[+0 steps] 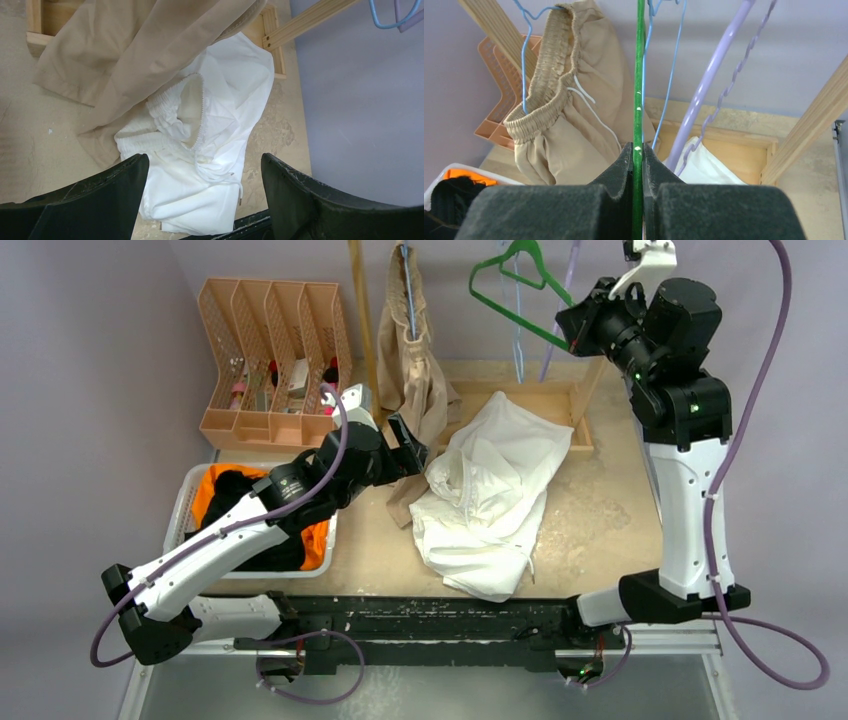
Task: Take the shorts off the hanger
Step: Place the hanger on the clothes rod.
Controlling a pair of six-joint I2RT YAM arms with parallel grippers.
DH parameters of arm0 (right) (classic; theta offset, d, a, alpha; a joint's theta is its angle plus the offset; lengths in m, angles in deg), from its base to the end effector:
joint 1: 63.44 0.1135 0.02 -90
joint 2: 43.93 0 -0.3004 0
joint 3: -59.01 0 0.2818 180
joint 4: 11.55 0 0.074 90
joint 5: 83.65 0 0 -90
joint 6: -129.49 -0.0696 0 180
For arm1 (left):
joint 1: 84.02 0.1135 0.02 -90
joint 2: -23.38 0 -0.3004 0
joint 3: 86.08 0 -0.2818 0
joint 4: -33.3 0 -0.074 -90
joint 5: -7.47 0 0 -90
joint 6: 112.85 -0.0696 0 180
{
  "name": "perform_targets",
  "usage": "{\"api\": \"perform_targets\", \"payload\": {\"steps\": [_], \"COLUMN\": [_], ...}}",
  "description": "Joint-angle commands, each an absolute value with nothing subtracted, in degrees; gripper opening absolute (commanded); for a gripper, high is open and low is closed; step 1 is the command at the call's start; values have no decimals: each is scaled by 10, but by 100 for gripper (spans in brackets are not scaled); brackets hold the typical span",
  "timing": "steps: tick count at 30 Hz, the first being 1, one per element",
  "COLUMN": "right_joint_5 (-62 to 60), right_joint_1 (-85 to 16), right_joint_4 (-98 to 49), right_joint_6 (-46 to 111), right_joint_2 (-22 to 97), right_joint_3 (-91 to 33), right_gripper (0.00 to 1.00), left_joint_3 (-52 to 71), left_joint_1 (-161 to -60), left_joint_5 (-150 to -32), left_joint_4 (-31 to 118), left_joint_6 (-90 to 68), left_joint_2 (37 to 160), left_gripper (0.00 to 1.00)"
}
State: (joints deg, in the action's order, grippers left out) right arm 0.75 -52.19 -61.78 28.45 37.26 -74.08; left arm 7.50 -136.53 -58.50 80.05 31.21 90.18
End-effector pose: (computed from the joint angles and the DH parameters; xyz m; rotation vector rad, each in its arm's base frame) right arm 0.2842 0.0634 0.6363 -0.0810 1.5522 0.3834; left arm 0.1987 -0.2125 0.4215 -0.2967 2.0621 -0.7494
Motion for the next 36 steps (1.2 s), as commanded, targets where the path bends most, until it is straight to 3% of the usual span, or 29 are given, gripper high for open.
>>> {"api": "perform_targets", "payload": {"steps": [1,7,15,22,24,27,29,32,36], "right_joint_5": [25,110,191,144,117,93,75,47,12], "right_joint_1": [-495,-432,-429,-428,-428,-428,-428,-428,-428], "right_joint_4": [-608,-632,-587,-607,-610,-601,-600,-610,-621], "right_joint_6": [302,327,306,305,303,299,296,287,274], "right_joint_2": [385,425,389,386,378,349,330,309,267], "right_joint_3": [-797,-840,-748,-738,-726,-692,-678,-671,-631], "right_gripper": [0,0,0,0,10,40,53,61,63], "left_joint_3": [73,73,76,79,78,79,81,84,93], "left_joint_1": [-1363,-1363,-1363,-1363,-1363,-1363,-1362,-1363,-1363], "left_joint_5": [-587,-592,-588,-590,-596,-599,-598,-599,-599], "left_joint_4": [771,770,775,769,769,770,771,771,774], "left_joint_6": [315,315,315,315,315,314,315,315,315], "left_joint_2": [900,906,902,903,905,906,904,903,898], "left_gripper": [82,82,82,82,82,83,83,83,84]}}
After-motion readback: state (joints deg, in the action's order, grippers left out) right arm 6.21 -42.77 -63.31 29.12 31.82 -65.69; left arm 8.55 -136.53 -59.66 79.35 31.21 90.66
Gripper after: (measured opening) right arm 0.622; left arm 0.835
